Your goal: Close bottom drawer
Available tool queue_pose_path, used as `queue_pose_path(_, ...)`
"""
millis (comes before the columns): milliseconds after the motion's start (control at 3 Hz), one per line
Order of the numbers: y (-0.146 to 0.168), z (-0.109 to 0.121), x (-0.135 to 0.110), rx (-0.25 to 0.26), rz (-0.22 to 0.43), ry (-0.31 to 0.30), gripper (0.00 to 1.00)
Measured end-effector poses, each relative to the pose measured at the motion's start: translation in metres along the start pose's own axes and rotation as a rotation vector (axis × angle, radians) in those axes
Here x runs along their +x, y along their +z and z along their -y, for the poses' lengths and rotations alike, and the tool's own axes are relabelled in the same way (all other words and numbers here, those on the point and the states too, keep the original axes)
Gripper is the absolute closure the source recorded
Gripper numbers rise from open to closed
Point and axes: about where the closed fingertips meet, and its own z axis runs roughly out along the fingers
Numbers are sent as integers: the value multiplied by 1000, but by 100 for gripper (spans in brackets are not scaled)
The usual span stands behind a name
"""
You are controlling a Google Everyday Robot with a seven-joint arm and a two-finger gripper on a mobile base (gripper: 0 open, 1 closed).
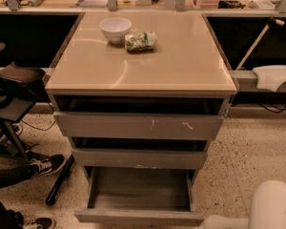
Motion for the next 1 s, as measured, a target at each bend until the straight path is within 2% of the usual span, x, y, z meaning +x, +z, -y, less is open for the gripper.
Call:
queue_pose_path(333, 0, 18, -26, 36, 51, 2, 0)
queue_pose_path(667, -12, 25, -55, 77, 110, -25, 0)
queue_pose_path(1000, -22, 21, -81, 97, 152, -66, 0)
